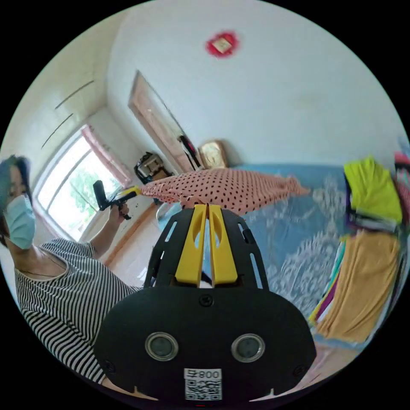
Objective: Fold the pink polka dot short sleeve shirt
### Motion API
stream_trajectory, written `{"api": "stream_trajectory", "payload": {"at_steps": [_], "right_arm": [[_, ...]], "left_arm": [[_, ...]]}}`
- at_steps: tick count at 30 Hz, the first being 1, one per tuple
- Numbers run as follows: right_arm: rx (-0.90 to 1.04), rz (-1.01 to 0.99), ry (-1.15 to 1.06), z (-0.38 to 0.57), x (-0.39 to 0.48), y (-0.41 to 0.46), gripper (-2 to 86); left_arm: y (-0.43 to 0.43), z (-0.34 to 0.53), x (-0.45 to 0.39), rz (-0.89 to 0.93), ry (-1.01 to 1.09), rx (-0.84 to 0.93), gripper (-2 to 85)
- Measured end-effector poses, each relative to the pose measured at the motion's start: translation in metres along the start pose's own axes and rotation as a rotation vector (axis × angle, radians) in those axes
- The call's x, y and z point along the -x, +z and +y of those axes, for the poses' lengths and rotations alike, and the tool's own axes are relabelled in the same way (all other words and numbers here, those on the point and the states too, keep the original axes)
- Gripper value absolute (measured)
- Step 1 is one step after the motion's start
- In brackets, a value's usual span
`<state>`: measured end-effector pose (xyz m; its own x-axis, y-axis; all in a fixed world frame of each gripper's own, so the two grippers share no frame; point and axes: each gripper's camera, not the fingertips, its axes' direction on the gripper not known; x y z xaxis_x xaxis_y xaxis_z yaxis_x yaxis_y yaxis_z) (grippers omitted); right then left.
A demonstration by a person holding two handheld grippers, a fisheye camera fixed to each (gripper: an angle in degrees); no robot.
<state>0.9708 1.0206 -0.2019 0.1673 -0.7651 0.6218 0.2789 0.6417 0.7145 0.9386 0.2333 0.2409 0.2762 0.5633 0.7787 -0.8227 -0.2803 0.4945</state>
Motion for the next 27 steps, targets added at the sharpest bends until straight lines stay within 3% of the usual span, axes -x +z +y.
{"api": "stream_trajectory", "payload": {"at_steps": [2, 5, 11, 27], "right_arm": [[0.094, -0.037, 0.199, 0.061, -0.068, 0.051, 0.5], [0.217, -0.063, 0.416, 0.128, -0.135, 0.105, 0.5], [0.335, -0.056, 0.568, 0.196, -0.191, 0.153, 0.7], [0.319, -0.005, 0.694, 0.256, -0.247, 0.183, 5.2]], "left_arm": [[0.088, 0.078, 0.026, 0.151, -0.152, 0.178, 0.3], [0.172, 0.164, 0.052, 0.216, -0.297, 0.368, 0.3], [0.23, 0.246, 0.088, 0.258, -0.344, 0.571, 0.6], [0.143, 0.355, 0.278, 0.381, -0.62, 0.471, 6.1]]}}
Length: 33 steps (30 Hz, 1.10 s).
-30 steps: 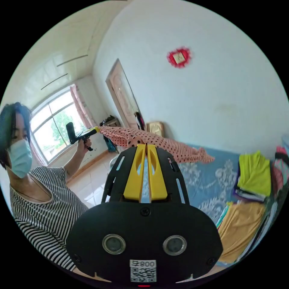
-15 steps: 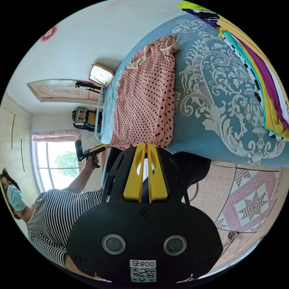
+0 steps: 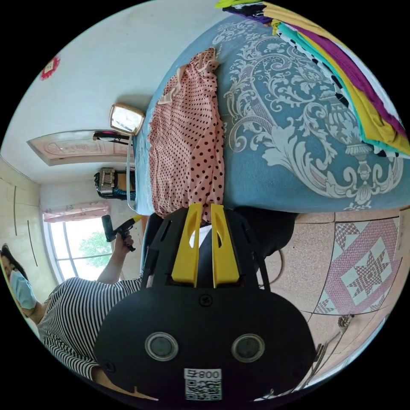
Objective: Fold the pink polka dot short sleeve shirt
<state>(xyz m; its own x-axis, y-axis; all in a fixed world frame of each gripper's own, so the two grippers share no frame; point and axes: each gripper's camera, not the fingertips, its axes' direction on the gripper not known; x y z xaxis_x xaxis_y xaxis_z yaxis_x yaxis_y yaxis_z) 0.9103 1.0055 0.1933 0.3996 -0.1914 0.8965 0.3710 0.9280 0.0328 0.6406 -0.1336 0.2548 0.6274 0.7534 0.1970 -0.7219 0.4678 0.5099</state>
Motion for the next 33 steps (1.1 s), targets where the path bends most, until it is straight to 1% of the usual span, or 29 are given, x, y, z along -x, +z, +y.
{"api": "stream_trajectory", "payload": {"at_steps": [3, 6, 10, 13, 15, 21, 23, 29, 33], "right_arm": [[0.005, 0.008, 0.008, 0.0, -0.001, 0.013, 6.1], [-0.006, 0.057, -0.005, 0.002, 0.006, 0.021, 6.6], [-0.006, 0.187, -0.025, 0.001, 0.021, 0.037, 6.5], [0.048, 0.342, -0.027, -0.003, 0.023, 0.059, 5.3], [0.073, 0.394, -0.017, -0.003, 0.02, 0.07, 3.6], [0.062, 0.325, -0.025, 0.013, 0.006, 0.056, 0.8], [0.014, 0.239, -0.038, 0.024, 0.002, 0.034, 0.5], [-0.062, 0.095, -0.054, 0.052, -0.012, -0.018, 0.2], [-0.052, 0.04, -0.05, 0.064, -0.022, -0.024, 0.1]], "left_arm": [[-0.02, -0.004, 0.036, 0.006, -0.055, -0.014, 7.0], [-0.032, -0.012, 0.066, 0.002, -0.095, -0.007, 7.3], [-0.04, -0.026, 0.096, -0.028, -0.126, 0.03, 7.3], [-0.038, -0.034, 0.112, -0.059, -0.147, 0.096, 6.3], [-0.042, -0.036, 0.119, -0.103, -0.161, 0.116, 4.8], [-0.085, -0.028, 0.133, -0.098, -0.158, 0.122, 1.1], [-0.117, -0.019, 0.137, -0.067, -0.161, 0.081, 0.7], [-0.205, 0.013, 0.162, 0.015, -0.242, -0.059, 0.3], [-0.232, 0.028, 0.167, 0.038, -0.266, -0.063, 0.2]]}}
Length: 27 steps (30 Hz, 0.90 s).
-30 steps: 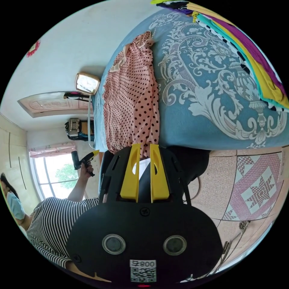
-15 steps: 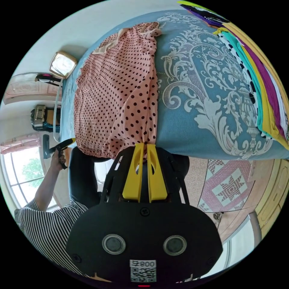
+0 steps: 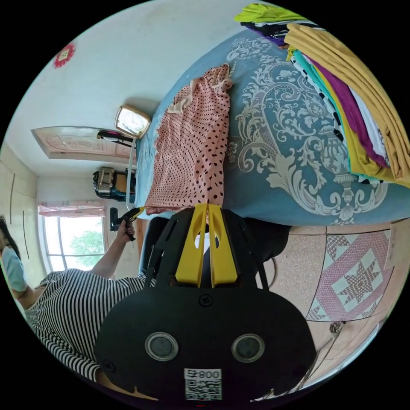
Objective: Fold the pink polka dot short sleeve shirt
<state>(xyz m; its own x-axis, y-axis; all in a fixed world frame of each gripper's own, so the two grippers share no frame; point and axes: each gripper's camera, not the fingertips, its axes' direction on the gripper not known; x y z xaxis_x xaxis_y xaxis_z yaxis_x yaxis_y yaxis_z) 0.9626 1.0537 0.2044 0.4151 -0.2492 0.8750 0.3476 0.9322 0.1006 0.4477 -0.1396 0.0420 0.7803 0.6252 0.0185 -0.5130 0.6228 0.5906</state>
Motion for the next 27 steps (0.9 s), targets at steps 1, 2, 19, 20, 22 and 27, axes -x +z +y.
{"api": "stream_trajectory", "payload": {"at_steps": [1, 2, 19, 20, 22, 27], "right_arm": [[0.015, 0.003, 0.009, 0.004, -0.003, 0.003, 0.1], [0.028, 0.017, 0.022, 0.009, -0.006, 0.006, 0.1], [-0.305, 0.144, -0.409, -0.116, 0.188, -0.191, 0.2], [-0.345, 0.159, -0.466, -0.113, 0.215, -0.214, 0.2], [-0.398, 0.174, -0.537, -0.101, 0.245, -0.244, 0.2], [-0.478, 0.093, -0.636, -0.051, 0.262, -0.287, 0.2]], "left_arm": [[-0.004, 0.005, -0.001, -0.012, -0.003, 0.016, 0.2], [-0.006, 0.009, -0.001, -0.012, -0.008, 0.033, 0.2], [-0.283, -0.119, -0.243, 0.124, 0.357, -0.387, 0.3], [-0.323, -0.116, -0.269, 0.14, 0.407, -0.449, 0.2], [-0.376, -0.102, -0.301, 0.158, 0.481, -0.529, 0.2], [-0.461, -0.04, -0.344, 0.158, 0.63, -0.618, 0.1]]}}
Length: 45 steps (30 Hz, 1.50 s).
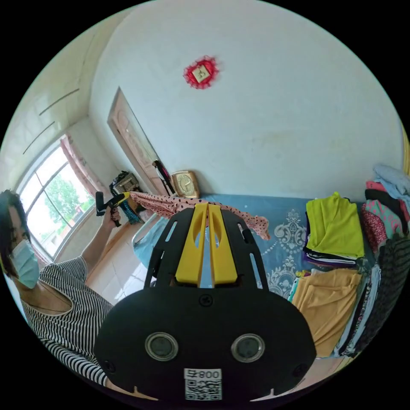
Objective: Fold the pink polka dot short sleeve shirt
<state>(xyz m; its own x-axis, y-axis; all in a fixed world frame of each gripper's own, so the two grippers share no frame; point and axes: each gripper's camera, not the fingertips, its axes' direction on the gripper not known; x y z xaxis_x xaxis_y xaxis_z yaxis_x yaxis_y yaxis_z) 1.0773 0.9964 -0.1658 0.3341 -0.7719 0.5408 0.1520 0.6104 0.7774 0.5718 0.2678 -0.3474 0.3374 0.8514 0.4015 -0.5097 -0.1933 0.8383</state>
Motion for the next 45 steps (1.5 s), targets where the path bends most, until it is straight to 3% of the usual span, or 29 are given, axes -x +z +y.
{"api": "stream_trajectory", "payload": {"at_steps": [7, 14, 17, 36, 45], "right_arm": [[0.112, -0.056, 0.097, 0.115, -0.015, 0.01, 0.2], [0.383, -0.1, 0.513, 0.298, -0.109, 0.106, 0.1], [0.501, -0.079, 0.629, 0.347, -0.136, 0.135, 0.1], [0.508, -0.101, 0.762, 0.374, -0.207, 0.19, 0.2], [0.389, -0.079, 0.838, 0.367, -0.248, 0.191, 0.4]], "left_arm": [[-0.037, 0.105, -0.012, 0.008, -0.02, 0.124, 0.2], [0.039, 0.332, 0.102, 0.022, -0.484, 0.437, 0.1], [0.06, 0.394, 0.128, -0.026, -0.589, 0.534, 0.1], [0.104, 0.471, 0.225, -0.081, -0.625, 0.62, 1.3], [0.12, 0.47, 0.295, -0.056, -0.627, 0.559, 3.8]]}}
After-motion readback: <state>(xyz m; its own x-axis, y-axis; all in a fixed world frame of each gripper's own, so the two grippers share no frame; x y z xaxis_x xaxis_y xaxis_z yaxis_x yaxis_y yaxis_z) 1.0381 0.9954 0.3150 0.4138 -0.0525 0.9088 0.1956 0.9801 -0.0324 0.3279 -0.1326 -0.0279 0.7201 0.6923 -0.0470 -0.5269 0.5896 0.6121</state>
